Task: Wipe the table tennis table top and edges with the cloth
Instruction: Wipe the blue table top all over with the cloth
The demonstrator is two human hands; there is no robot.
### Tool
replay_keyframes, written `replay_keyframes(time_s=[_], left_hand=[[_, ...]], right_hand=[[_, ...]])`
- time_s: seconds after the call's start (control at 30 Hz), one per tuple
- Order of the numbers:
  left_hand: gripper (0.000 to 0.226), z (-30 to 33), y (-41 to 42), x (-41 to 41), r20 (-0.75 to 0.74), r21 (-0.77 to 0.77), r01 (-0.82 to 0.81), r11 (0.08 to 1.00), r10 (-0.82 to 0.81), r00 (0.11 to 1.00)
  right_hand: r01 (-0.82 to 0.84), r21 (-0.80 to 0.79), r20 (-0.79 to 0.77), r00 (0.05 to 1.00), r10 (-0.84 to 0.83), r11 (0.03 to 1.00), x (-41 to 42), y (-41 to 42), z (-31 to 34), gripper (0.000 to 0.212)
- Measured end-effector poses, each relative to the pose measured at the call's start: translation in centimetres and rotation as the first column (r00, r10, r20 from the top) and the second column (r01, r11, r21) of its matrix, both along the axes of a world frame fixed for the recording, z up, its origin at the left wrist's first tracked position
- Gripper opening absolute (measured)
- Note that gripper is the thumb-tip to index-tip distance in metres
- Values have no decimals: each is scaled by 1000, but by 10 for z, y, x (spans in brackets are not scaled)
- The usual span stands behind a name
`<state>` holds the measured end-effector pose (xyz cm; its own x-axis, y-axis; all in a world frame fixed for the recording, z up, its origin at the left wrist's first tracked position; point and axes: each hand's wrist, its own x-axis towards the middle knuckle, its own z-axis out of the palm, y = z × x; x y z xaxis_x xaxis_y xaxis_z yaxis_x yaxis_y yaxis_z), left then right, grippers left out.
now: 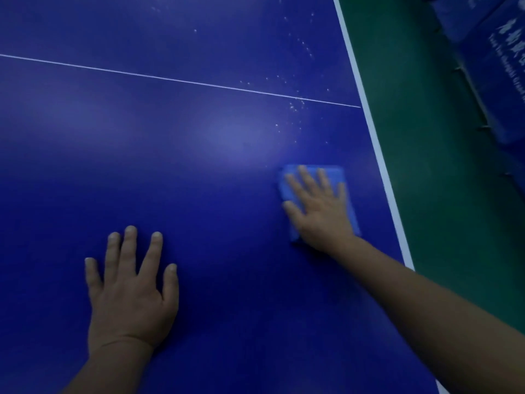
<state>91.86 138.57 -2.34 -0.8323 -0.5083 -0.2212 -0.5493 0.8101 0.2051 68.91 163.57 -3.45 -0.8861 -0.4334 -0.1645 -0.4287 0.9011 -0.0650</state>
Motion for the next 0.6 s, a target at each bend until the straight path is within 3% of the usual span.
replay_keyframes(time_s=[0.07,0.13,0.2,0.27,0.37,0.5,0.6], left_hand=[[71,-3,0,1,11,-13,3,1000,-3,1000],[67,-7,-1,2,9,-25,14,1000,-13,1000],[65,-10,-3,3,-9,-50,37,998,-37,999],[64,-11,-4,4,-46,-62,40,997,-43,998],[65,-13,-4,3,-85,-93,42,995,-50,995],[65,-17,-3,3,-120,-121,35,992,-50,991],[65,-18,-4,5,-119,-110,36,993,-49,992]], right_hand=[[302,15,14,953,-302,953,-13,33,2,72],[406,30,54,912,-407,914,-3,34,6,75],[256,12,55,965,-256,967,26,-8,6,76],[-46,-62,13,999,47,997,56,-74,3,71],[-355,-121,20,933,360,927,67,-174,-1,61],[-345,-80,12,938,347,935,4,-210,0,59],[-38,-23,-47,998,37,999,-70,-130,-6,61]])
